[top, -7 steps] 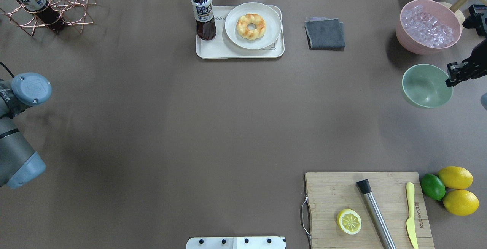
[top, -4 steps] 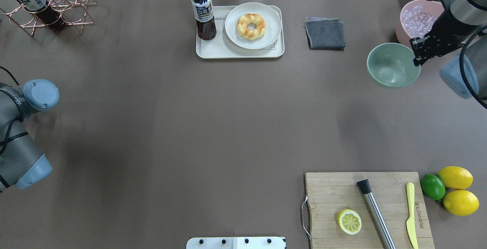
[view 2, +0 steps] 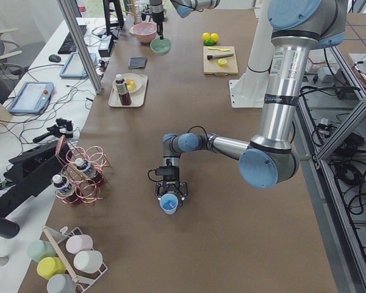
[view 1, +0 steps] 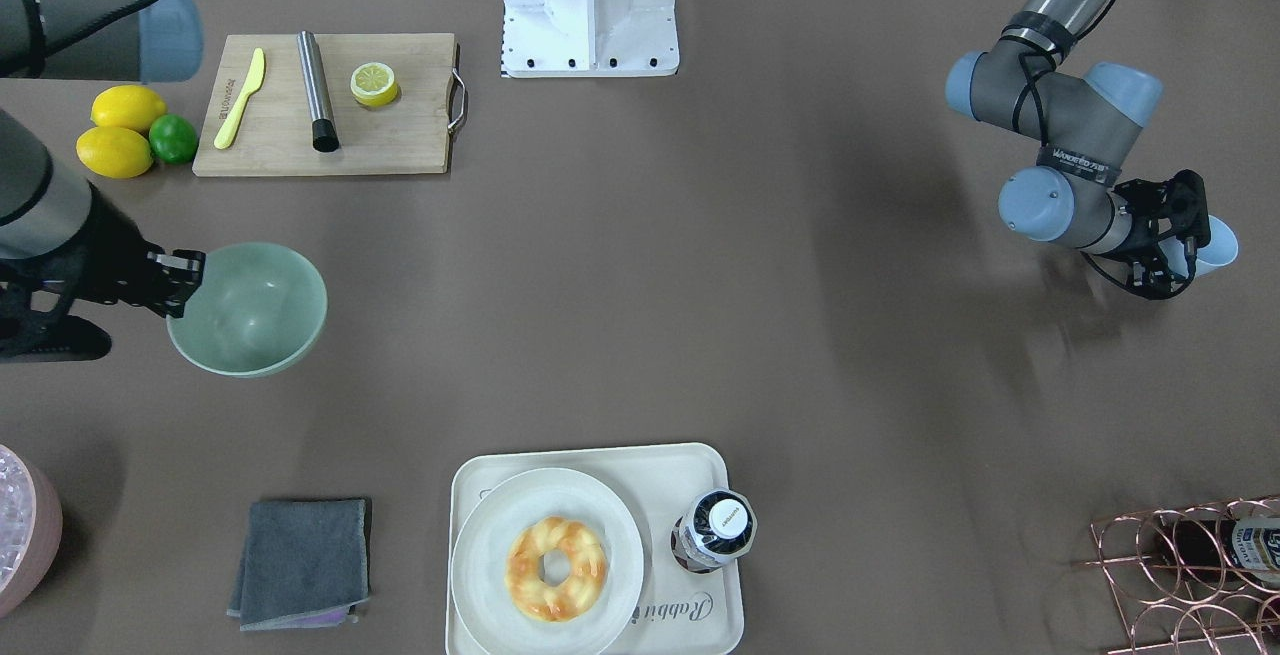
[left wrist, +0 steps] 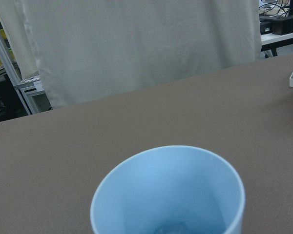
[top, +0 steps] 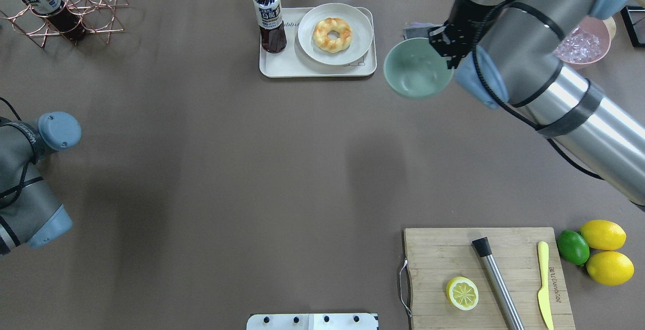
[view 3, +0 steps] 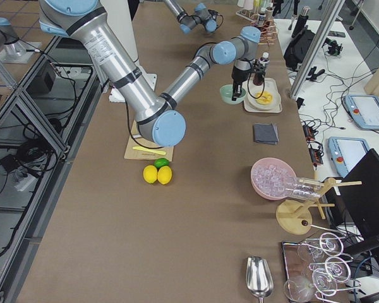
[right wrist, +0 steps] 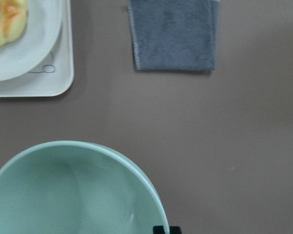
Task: Pour ice into bowl
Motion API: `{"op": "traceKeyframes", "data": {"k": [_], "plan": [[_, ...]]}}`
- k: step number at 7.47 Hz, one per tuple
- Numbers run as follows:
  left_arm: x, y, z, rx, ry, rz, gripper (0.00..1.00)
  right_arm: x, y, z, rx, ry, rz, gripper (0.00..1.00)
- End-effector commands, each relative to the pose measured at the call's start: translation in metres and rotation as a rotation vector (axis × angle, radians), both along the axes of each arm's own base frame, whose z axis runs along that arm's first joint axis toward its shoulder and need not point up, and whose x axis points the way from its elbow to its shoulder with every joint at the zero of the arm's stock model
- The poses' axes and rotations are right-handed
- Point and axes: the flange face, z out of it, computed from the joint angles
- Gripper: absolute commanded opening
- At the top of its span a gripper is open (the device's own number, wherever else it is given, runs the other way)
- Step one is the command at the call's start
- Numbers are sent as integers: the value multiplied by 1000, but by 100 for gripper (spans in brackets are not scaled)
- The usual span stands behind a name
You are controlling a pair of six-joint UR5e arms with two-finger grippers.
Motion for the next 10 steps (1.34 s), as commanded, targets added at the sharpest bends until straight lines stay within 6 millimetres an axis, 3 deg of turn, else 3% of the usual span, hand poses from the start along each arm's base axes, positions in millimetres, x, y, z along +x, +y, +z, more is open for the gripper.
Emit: {"op": "traceKeyframes", "data": {"k": [1, 2, 3, 6, 8, 10], "plan": [[-4, 4, 10, -13, -14, 0, 97, -94, 19, -88, -1, 15, 39, 0], [-5, 5, 14, -21, -20, 1, 97, -127, 34, -118, 5, 15, 51, 0], [-7, 5, 19, -27, -26, -1, 93, -153, 54, -132, 13, 12, 52, 0], [-11, 4, 23, -36, -32, 0, 60, -242, 110, -180, 41, 1, 40, 0], [-15, -5, 16, -28, -20, -9, 56, -300, 128, -189, 70, -29, 19, 0], [-21, -21, 3, -24, 0, -4, 56, -335, 133, -172, 112, -64, 8, 0]]}}
